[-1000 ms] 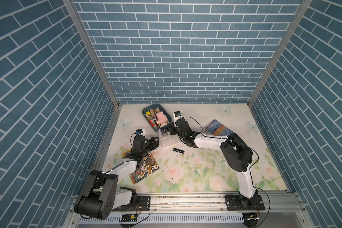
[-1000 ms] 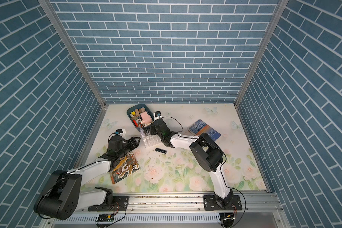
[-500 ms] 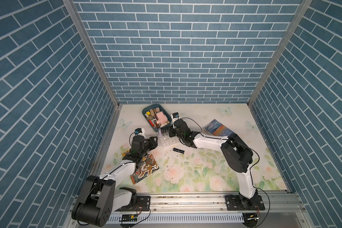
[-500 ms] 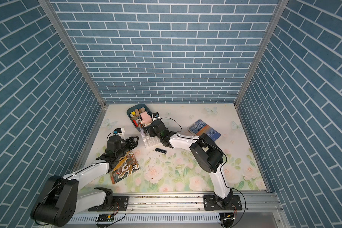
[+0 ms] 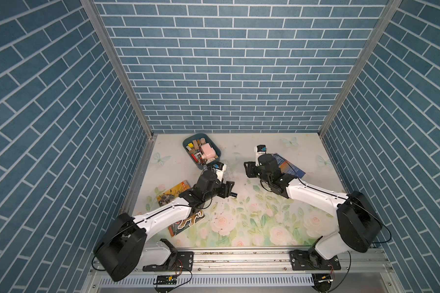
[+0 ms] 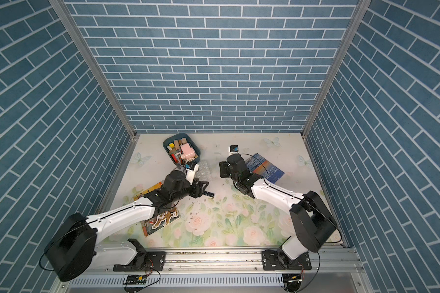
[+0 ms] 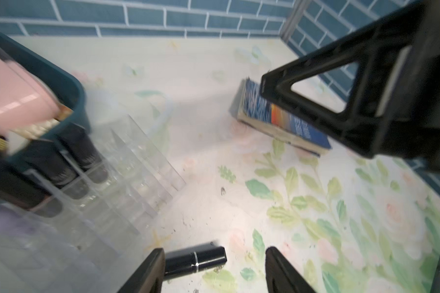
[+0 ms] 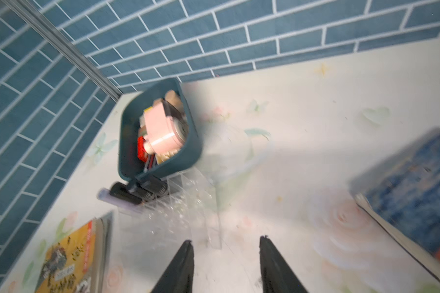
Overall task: Arrange the lipsticks in the organizer
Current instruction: Place the lipstick in the storage box, then pick up the lipstick at the center of the board.
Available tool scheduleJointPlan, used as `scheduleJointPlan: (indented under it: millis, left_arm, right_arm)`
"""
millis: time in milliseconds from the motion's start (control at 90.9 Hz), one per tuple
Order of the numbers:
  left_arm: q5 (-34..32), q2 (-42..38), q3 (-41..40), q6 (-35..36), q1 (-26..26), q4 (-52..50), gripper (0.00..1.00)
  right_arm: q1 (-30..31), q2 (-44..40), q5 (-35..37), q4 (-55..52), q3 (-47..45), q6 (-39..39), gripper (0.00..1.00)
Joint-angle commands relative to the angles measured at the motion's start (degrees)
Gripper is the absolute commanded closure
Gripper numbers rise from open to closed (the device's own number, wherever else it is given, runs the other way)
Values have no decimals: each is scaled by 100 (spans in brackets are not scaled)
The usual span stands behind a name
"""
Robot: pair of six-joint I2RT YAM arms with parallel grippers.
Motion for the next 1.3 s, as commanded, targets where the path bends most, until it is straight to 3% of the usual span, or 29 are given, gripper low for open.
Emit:
scheduleJointPlan:
  millis: [0,132,231,363,473,682,935,1166,1287]
  left_arm:
    - [132,408,204,464,-238,-223,31]
    - [-243,907,634,718,-260,-655,31]
    - [-908,955,868,469,-239,-1173,35]
    - [-1622,337,737,-316,57,-1659,37]
    - [-1814,-398,400,-569,430,-1812,36]
    - [-1046,-1152,-94,-813,1336,-1659,36]
    - [-661,-1230,-232,-875,1627,-1541,36]
    - [63,-1192,-297,-1062,2011,-1406,36]
    - [512,-1097,-236,-1209,2227,-1415,36]
  right_arm:
    - [24,-425,2,-280,-445,265,54]
    - [-3,-620,-289,-50,-816,248,50]
    - [63,-151,-940,-108,-584,-90,42]
    - [544,540,-740,-667,122,-861,34]
    - [875,1187,-659,-1286,820,-1361,30]
    - [1142,1985,-602,-1763,1484,-1844,29]
    - [1210,2412,-675,-1996,1705,-2061,31]
    - [1216,2677,-700,-1902,1562,-2209,44]
    - [1213,2818,-685,-1827,1537,-2290,58]
